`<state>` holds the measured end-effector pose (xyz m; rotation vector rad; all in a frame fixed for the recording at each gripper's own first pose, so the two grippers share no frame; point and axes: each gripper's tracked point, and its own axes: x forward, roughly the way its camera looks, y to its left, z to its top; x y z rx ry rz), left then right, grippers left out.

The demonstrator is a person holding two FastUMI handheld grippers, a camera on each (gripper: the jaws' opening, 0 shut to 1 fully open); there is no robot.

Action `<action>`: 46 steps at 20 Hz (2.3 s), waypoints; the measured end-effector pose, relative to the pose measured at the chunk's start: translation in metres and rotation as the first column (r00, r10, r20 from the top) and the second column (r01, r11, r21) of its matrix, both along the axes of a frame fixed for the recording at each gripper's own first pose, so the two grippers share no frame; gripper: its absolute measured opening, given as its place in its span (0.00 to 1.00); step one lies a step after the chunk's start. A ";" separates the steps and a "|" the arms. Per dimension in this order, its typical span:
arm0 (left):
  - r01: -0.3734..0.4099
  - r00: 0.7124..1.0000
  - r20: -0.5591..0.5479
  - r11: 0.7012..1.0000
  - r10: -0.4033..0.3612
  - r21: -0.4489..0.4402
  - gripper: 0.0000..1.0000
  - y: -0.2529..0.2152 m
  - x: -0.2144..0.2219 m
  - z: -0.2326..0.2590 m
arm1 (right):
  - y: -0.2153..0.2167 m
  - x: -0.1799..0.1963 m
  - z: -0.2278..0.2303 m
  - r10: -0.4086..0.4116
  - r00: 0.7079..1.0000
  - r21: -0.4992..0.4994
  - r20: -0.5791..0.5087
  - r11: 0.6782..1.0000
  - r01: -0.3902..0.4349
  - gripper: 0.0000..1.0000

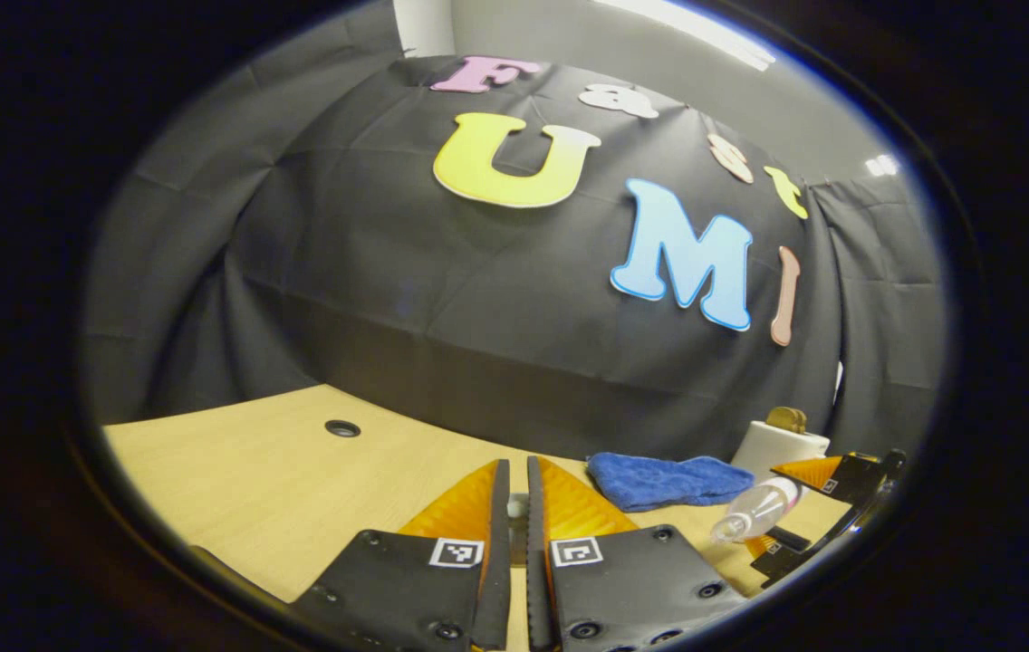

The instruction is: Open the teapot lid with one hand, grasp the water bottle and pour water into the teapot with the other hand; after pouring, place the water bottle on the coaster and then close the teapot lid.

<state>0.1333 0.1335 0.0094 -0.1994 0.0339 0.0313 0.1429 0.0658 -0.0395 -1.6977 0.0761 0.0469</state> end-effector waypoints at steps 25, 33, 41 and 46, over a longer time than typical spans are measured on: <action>-0.005 0.999 -0.033 1.000 0.005 -0.008 0.14 0.008 0.008 -0.013 | -0.020 -0.040 -0.043 0.179 0.983 -0.479 0.047 0.867 -0.136 0.76; -0.004 0.999 -0.039 1.000 0.004 -0.006 0.13 0.010 0.008 -0.014 | -0.012 -0.053 -0.048 0.249 0.966 -0.558 0.063 0.812 -0.173 0.76; 0.010 0.999 -0.038 1.000 -0.010 -0.019 0.14 0.005 0.010 -0.013 | -0.010 -0.050 -0.054 0.239 0.970 -0.549 0.055 0.818 -0.170 0.76; 0.017 0.999 -0.032 0.999 -0.018 -0.027 0.13 0.002 0.010 -0.012 | -0.019 -0.057 -0.083 0.142 0.990 -0.296 -0.007 0.945 -0.138 0.76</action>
